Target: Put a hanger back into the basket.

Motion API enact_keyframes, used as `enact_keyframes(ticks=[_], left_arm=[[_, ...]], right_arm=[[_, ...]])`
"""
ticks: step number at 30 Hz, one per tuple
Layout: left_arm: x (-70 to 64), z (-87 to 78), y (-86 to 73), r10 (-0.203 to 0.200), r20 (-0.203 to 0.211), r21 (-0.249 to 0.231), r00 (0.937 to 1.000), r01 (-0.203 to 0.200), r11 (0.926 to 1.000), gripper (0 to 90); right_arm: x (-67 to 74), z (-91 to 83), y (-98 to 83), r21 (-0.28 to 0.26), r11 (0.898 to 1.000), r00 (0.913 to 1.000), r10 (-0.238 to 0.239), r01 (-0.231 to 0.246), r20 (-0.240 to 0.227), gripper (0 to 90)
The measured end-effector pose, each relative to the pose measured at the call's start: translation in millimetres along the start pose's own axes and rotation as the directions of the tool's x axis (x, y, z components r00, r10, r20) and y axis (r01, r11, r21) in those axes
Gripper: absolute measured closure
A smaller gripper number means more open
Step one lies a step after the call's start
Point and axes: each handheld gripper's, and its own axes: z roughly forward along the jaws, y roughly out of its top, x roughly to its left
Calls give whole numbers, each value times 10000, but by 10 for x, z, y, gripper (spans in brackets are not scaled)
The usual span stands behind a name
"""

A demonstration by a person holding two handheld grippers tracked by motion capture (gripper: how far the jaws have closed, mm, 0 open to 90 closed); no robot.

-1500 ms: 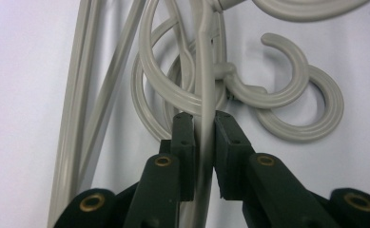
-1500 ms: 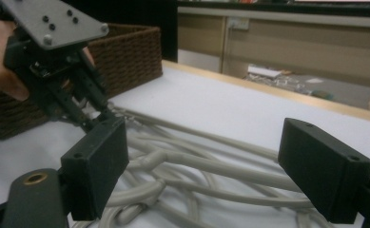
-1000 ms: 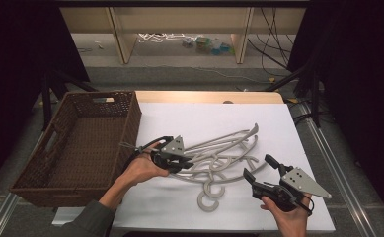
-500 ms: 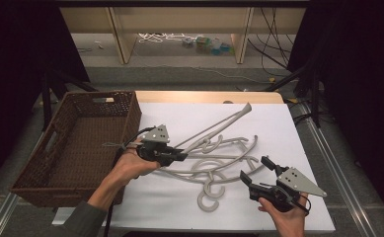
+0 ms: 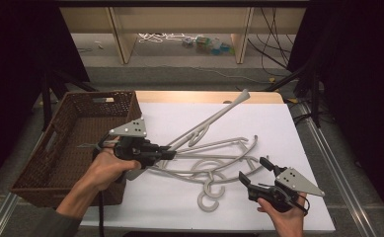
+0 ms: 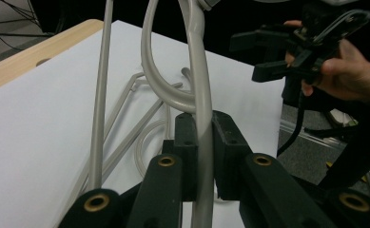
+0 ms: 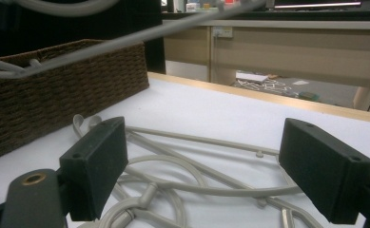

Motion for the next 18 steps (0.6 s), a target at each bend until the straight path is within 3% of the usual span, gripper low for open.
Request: enact_keyframes(ticks=[10,18], left_arm=[[0,-363,108,242,-707,-60,9972,-247,9997,818],[137,-646,41,79,-1679,94,9858,-64,9999,818]], right_arm=[[5,17,-9,-99,9999,9999,60,-61,-97,172],[7,19,-8,190,9998,9999,-101,102,-72,161]])
